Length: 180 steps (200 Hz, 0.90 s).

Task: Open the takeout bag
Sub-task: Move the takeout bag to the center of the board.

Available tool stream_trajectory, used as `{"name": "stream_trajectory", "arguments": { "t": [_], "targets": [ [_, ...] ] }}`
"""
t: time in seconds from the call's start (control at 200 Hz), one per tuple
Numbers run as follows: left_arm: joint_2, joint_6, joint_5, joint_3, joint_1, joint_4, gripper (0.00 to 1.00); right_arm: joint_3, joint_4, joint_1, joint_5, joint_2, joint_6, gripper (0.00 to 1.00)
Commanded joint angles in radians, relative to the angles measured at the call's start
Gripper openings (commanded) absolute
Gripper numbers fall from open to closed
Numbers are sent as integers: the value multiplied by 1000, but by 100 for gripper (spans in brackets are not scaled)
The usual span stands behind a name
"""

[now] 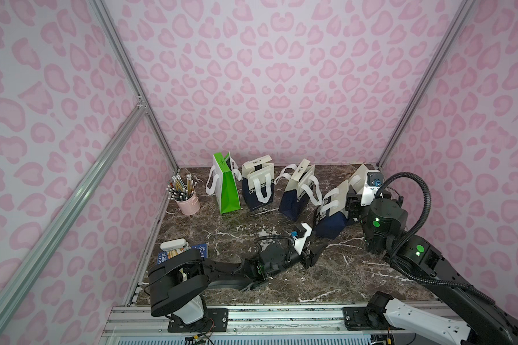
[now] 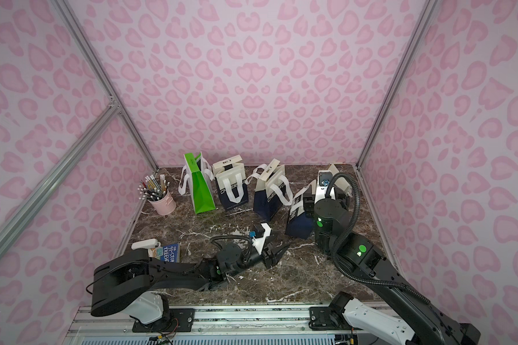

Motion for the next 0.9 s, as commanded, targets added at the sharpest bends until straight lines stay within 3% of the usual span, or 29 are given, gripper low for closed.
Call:
{"name": "stream_trajectory", "arguments": {
  "t": [0.0,0.08,0.31,0.65,0.895],
  "targets": [
    [26,-48,-21,51,-64,23,63,28,-30,-3,36,-8,22,72],
    [85,-111,-155,87,-89,99,63,26,-33,-3,37,-22,23,72],
    [310,-118,-371,282,-98,227,62,26,-109,-3,47,-76,72,71],
    [494,-105,-619,495,-100,152,57,45,-162,-3,48,-141,25,70],
    [601,-29,-720,648,-99,84,52,62,-188,-3,50,-141,23,69]
  ]
}}
